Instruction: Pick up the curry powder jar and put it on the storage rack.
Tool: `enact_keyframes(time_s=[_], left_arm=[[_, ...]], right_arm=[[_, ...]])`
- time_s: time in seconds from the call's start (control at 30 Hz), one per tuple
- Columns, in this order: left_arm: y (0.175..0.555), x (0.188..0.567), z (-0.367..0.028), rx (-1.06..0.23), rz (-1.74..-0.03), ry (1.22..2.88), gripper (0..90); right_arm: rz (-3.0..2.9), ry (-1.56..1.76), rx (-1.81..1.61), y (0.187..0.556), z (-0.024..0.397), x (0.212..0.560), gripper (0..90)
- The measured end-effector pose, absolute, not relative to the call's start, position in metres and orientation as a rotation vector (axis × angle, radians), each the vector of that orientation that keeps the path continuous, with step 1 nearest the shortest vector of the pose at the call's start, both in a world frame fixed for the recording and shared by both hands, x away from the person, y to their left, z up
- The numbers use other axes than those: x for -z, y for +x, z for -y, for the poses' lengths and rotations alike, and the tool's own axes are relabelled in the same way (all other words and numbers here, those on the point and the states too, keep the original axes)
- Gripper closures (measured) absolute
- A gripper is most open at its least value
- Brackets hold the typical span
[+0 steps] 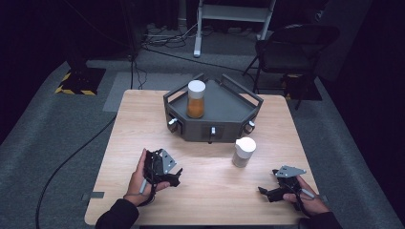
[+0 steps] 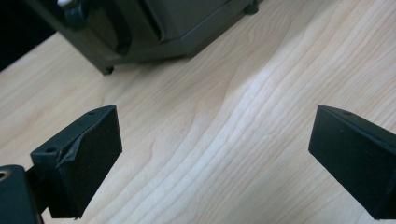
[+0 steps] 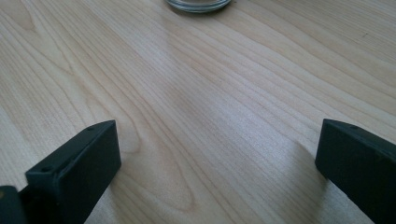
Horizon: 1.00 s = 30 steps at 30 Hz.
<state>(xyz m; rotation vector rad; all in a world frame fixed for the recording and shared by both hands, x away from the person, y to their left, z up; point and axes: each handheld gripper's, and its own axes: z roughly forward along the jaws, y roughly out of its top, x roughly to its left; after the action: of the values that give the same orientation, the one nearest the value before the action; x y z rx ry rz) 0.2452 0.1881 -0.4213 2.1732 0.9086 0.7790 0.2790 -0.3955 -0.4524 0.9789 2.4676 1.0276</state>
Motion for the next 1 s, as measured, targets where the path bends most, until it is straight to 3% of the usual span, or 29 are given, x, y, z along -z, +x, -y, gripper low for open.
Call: enact_keyframes(time_s=[0.7,1.0], left_arm=[[0.253,0.444,-0.216,-0.682,-1.065,2.168,2.7],[0.26,0.45,-0.232,-0.582,-1.134,2.144,2.7]], right_arm=[[-2.467,0.979,-1.028,0.279,0.395,0.452,0.0],[-2.468,0.979,-1.028,0.279,0.395,0.452,0.0]])
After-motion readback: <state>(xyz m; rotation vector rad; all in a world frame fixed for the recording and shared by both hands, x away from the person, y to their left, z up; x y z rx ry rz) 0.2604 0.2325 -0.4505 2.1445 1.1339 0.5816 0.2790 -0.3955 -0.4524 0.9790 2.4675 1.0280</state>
